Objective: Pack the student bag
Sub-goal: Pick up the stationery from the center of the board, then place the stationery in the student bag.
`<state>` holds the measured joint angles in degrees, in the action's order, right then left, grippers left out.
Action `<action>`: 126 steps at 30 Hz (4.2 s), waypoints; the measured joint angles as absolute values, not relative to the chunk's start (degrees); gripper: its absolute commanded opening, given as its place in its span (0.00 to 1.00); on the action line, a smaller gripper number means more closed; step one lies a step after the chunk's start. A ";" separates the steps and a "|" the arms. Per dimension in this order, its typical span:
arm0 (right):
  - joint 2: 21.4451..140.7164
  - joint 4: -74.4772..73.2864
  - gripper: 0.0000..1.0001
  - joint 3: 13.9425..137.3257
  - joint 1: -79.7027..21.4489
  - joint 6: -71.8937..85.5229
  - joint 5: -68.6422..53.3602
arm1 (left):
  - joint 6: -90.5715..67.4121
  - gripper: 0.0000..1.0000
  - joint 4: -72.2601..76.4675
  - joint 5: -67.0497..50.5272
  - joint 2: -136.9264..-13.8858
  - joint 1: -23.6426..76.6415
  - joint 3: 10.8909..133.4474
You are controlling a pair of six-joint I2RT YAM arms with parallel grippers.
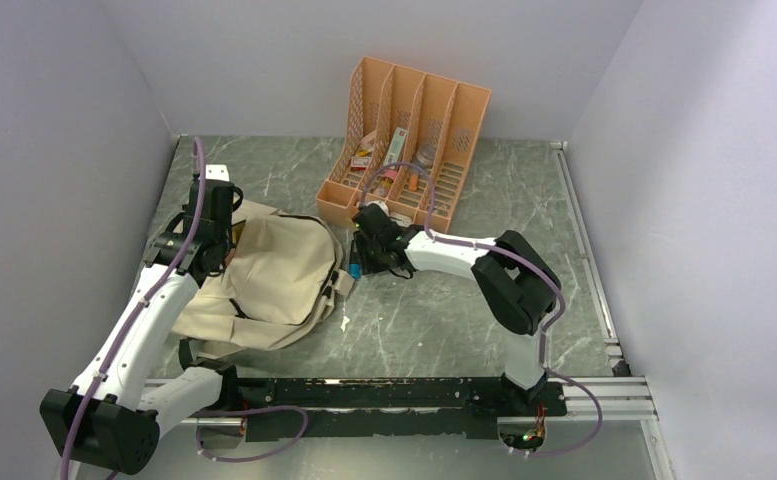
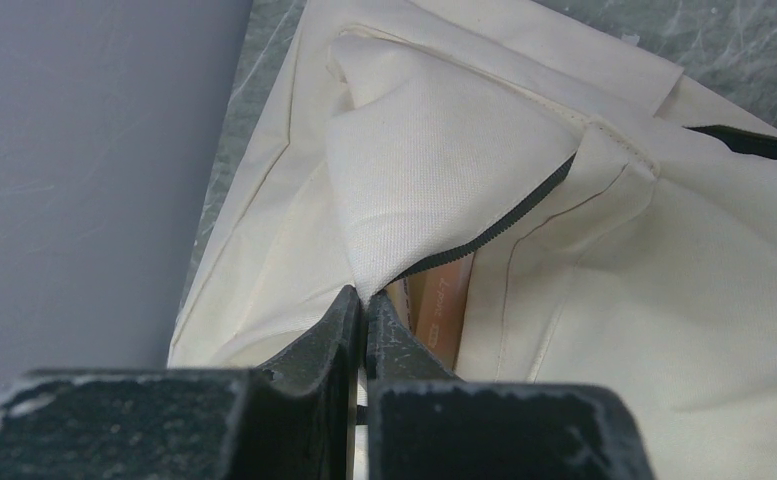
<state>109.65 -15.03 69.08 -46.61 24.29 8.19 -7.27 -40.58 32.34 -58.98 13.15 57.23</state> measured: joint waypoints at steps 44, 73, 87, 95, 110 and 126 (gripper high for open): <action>107.74 -16.60 0.23 66.08 -47.53 18.76 12.08 | -6.22 0.05 -40.03 29.61 -59.05 13.13 57.04; 100.38 3.36 0.01 67.20 -48.07 36.91 -16.08 | -0.80 0.05 -37.89 6.00 -60.97 14.24 57.39; 115.26 15.25 0.01 78.70 -51.55 52.47 -21.19 | -0.80 0.05 -37.93 5.67 -60.86 14.37 57.39; 123.46 20.36 0.02 84.07 -51.88 59.94 -23.27 | -0.82 0.05 -38.02 5.67 -60.84 14.46 57.39; 133.88 30.89 0.06 94.80 -53.84 66.57 -18.02 | -0.84 0.05 -39.31 5.87 -59.37 14.72 57.39; 130.87 34.33 0.51 89.67 -57.54 52.01 -12.21 | -0.82 0.05 -40.60 7.25 -58.11 14.83 57.32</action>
